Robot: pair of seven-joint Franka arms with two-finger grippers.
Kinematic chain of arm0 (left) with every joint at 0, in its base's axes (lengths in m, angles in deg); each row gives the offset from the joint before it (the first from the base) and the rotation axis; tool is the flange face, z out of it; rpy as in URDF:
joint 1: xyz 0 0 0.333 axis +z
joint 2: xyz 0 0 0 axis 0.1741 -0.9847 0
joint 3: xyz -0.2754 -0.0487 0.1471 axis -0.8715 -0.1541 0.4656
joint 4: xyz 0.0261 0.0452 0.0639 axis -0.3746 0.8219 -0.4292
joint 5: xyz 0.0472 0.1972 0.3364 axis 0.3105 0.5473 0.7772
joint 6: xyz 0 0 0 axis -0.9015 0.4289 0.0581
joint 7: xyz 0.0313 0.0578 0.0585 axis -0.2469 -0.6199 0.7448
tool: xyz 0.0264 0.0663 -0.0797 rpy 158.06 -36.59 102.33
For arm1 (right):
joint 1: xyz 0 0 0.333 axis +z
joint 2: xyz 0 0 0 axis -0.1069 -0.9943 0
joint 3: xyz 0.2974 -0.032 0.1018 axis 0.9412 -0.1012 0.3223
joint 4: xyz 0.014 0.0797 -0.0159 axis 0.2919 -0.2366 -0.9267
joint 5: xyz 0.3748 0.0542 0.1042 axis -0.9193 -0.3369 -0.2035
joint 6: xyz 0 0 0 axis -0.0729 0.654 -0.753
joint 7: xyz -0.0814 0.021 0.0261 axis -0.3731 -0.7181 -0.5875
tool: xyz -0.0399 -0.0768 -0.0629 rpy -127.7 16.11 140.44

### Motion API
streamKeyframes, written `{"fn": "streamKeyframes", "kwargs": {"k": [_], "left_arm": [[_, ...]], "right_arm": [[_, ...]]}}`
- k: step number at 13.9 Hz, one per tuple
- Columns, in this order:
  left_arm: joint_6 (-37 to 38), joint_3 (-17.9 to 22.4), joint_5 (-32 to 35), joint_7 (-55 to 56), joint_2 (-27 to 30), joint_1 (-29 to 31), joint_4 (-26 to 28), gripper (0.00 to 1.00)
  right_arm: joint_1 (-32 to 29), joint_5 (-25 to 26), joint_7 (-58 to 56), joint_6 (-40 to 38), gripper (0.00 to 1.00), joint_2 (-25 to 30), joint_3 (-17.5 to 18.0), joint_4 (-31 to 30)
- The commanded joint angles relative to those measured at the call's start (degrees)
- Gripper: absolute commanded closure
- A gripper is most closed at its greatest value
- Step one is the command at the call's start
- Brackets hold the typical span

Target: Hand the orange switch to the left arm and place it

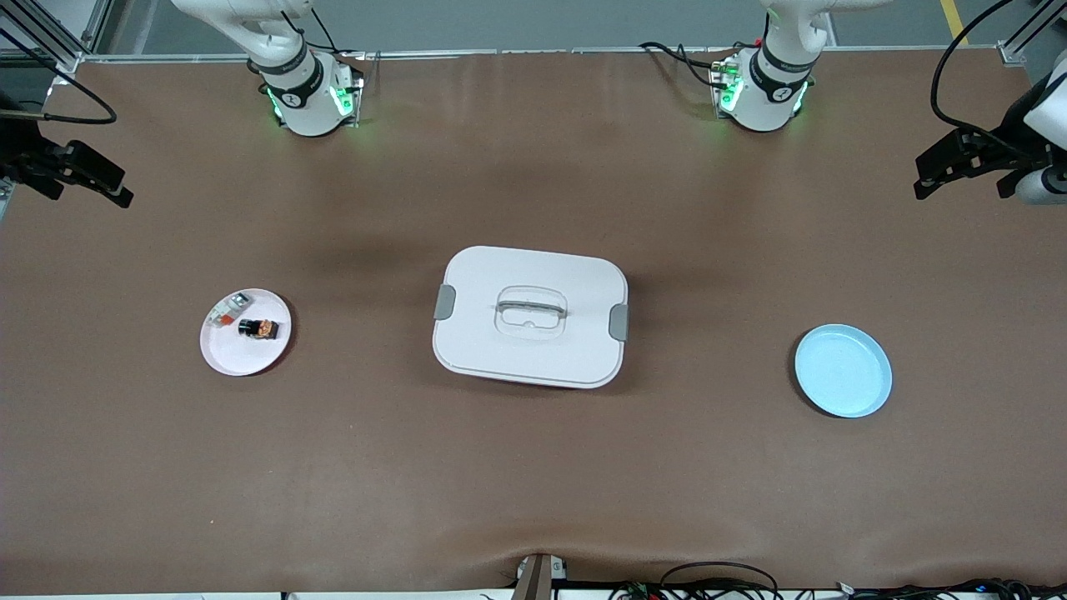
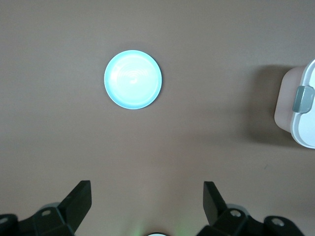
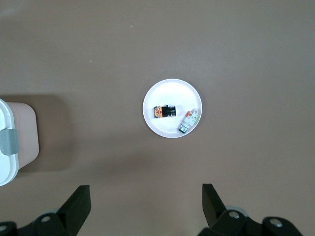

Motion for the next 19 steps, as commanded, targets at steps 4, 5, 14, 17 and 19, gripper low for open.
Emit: {"fn": "streamKeyframes", "kwargs": {"k": [4,5,14,17,19], "left_arm": [[1.0,-0.2,0.8,0.4,0.2,0.2,-0.8,0.00],[1.0,-0.2,0.8,0.3,0.3,0.2,-0.8,0.00],[1.0,0.4,1.0,0.0,0.2,0.5,-0.6,0.00],[1.0,0.3,1.0,0.5,0.2,0.4,-0.8,0.00],[1.0,0.2,1.0,0.4,0.0,0.4,-0.7,0.00]], "right_arm": [[-0.1,-0.1,-0.3,-1.0,0.00,-5.0,0.3,1.1],[-0.1,0.1,-0.3,-0.8,0.00,-6.6,0.3,1.1],[0.8,3.1,-0.2,12.6,0.00,-16.1,0.4,-5.8],[0.6,3.6,-0.2,20.9,0.00,-18.7,0.4,-9.9],[0.2,3.6,-0.2,26.4,0.00,-20.2,0.4,-12.7]]}}
